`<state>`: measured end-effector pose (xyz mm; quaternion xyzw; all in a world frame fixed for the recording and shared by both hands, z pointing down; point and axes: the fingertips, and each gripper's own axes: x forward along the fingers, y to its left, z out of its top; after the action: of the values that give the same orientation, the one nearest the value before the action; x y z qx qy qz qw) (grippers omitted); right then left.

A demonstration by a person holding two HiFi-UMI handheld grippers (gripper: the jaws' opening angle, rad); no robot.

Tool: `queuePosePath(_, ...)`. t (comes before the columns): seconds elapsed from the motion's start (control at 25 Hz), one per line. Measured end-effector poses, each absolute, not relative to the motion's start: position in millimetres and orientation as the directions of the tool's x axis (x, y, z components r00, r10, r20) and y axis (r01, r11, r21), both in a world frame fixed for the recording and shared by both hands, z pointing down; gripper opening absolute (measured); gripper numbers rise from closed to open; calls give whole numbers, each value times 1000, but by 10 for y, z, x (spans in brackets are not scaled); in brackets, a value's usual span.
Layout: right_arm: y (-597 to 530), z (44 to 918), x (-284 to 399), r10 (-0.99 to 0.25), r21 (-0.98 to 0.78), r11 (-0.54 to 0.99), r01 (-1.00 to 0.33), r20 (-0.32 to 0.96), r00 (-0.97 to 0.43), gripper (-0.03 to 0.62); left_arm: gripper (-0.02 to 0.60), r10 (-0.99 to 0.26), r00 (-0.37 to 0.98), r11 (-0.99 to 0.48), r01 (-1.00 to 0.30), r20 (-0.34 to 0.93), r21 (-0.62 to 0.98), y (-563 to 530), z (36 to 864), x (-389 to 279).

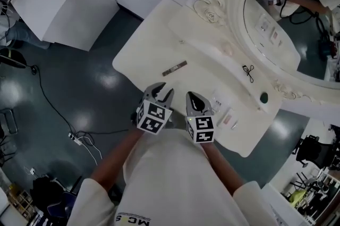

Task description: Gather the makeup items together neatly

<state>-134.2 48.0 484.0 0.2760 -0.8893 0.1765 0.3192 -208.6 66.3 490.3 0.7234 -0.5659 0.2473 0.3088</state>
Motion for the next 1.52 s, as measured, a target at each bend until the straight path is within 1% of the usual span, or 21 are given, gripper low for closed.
queuePosePath(0.08,481,4854,-1359,-377,-142,781,-608,669,-640,3,143,-650,255,-196,-966,716,165,661,4994,-2080)
queuePosePath(0.24,474,4906,-1369,-371,-142,778,-612,683,-630,3,184,-639,253,-229,-964,727,135,617,5131,-2109)
queuePosePath(0.36,463,4957,-1366,-366,-145,772,-619,694,-619,3,196,-637,249,-239,-964,729,120,561,5210,-2156)
queuePosePath(0.64,527,5056,-1382,-336,-161,772,-615,717,-610,3,196,-652,228,-223,-969,724,104,405,5346,-2305)
queuePosePath(0.96,566,5140,-1369,-316,-164,774,-611,737,-598,3,195,-619,241,-273,-958,747,82,344,5588,-2306)
queuePosePath(1.0,563,5148,-1369,-316,-163,774,-612,739,-596,3,191,-613,241,-282,-956,752,77,341,5621,-2308)
queuePosePath(1.08,559,5160,-1361,-316,-161,773,-614,742,-592,3,166,-606,236,-304,-951,760,53,316,5682,-2315)
queuePosePath(1.52,639,5207,-1312,-313,-166,759,-630,754,-577,3,166,-544,246,-351,-935,802,49,227,5974,-2365)
